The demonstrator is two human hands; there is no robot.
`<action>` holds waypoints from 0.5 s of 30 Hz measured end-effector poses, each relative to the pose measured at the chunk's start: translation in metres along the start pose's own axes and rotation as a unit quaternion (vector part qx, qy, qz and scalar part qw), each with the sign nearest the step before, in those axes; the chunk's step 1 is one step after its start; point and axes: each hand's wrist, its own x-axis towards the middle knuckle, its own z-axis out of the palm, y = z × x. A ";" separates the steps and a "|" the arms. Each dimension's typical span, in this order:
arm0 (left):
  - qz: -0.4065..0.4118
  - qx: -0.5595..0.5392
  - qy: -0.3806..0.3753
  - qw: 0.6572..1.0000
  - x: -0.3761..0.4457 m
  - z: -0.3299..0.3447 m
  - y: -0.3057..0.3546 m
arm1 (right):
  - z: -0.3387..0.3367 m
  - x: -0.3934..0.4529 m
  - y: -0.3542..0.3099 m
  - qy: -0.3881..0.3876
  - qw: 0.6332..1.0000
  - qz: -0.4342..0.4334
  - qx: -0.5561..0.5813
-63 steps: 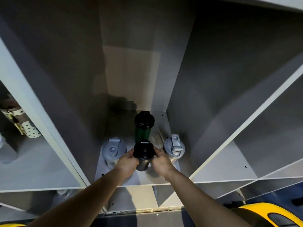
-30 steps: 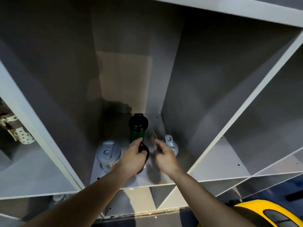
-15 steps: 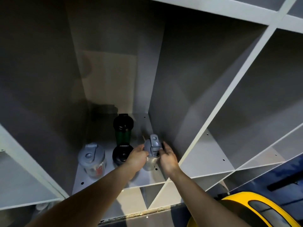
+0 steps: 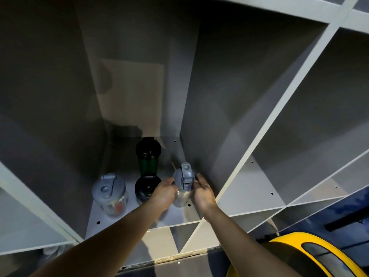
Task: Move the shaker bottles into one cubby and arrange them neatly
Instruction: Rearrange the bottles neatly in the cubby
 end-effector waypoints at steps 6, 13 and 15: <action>0.005 -0.002 -0.013 1.000 0.005 -0.002 -0.003 | -0.001 0.018 0.020 0.007 1.000 -0.006 0.018; 0.010 -0.010 -0.034 0.999 -0.004 -0.002 0.004 | -0.001 0.027 0.035 -0.011 1.000 0.002 0.024; 0.016 -0.012 -0.036 0.999 -0.003 -0.002 0.004 | -0.001 0.007 0.010 -0.003 1.000 -0.005 0.005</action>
